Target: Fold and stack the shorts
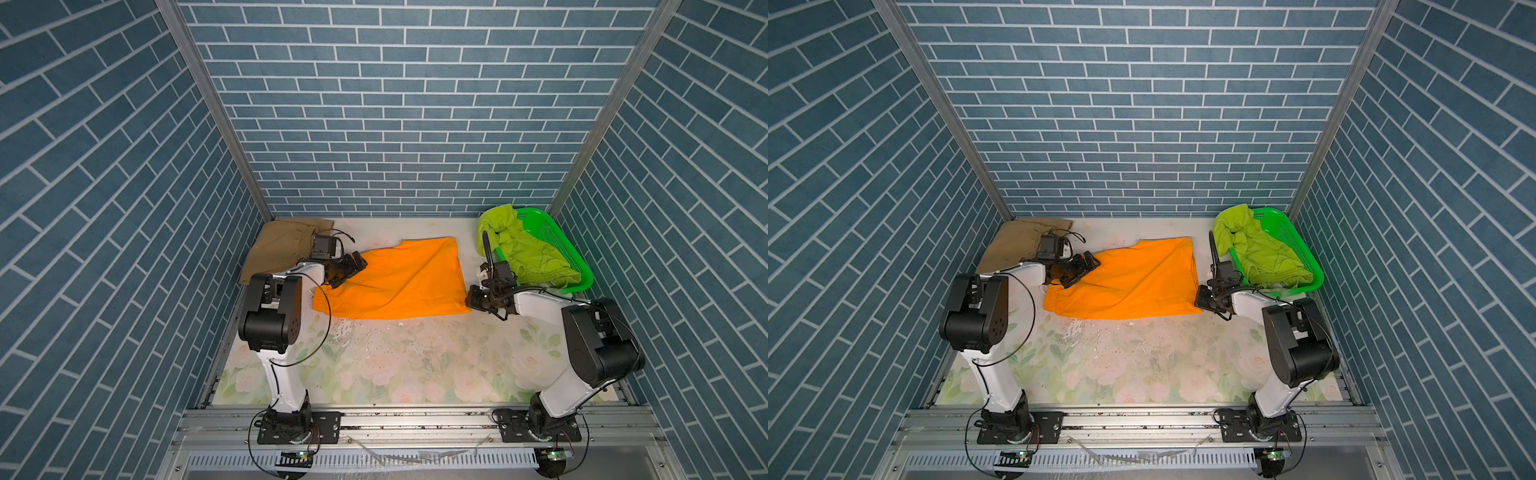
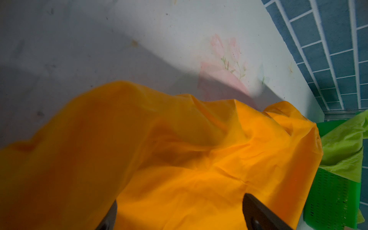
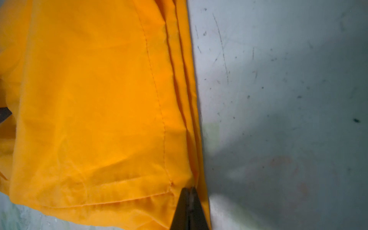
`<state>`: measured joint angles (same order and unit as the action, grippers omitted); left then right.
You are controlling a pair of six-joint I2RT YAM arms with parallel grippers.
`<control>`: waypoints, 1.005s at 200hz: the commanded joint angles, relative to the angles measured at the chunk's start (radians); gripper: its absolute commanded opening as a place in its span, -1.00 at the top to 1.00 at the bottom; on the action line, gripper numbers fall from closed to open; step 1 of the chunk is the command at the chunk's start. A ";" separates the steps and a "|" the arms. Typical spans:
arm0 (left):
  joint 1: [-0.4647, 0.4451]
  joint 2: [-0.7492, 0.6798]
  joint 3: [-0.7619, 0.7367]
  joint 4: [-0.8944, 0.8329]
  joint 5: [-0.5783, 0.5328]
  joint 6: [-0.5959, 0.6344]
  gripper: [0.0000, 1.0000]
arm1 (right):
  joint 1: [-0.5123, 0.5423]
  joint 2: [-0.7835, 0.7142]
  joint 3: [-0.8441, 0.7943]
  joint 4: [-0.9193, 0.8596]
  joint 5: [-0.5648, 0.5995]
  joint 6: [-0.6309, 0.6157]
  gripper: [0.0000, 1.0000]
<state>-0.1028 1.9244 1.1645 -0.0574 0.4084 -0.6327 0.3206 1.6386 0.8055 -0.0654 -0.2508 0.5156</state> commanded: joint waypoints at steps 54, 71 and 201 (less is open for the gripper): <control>0.008 0.019 -0.046 0.033 -0.016 0.001 -0.99 | 0.003 -0.132 -0.159 -0.027 0.050 -0.009 1.00; -0.002 0.015 -0.051 0.047 -0.005 -0.004 -0.99 | 0.004 -0.139 -0.166 -0.024 0.047 -0.012 1.00; -0.032 -0.232 -0.111 0.072 0.078 -0.053 -0.99 | 0.121 0.141 0.275 0.257 -0.228 0.200 -0.97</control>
<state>-0.1238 1.6100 1.1019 -0.0612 0.4377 -0.6132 0.3737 1.6310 1.0172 -0.0097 -0.3531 0.5743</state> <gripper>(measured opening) 0.996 0.984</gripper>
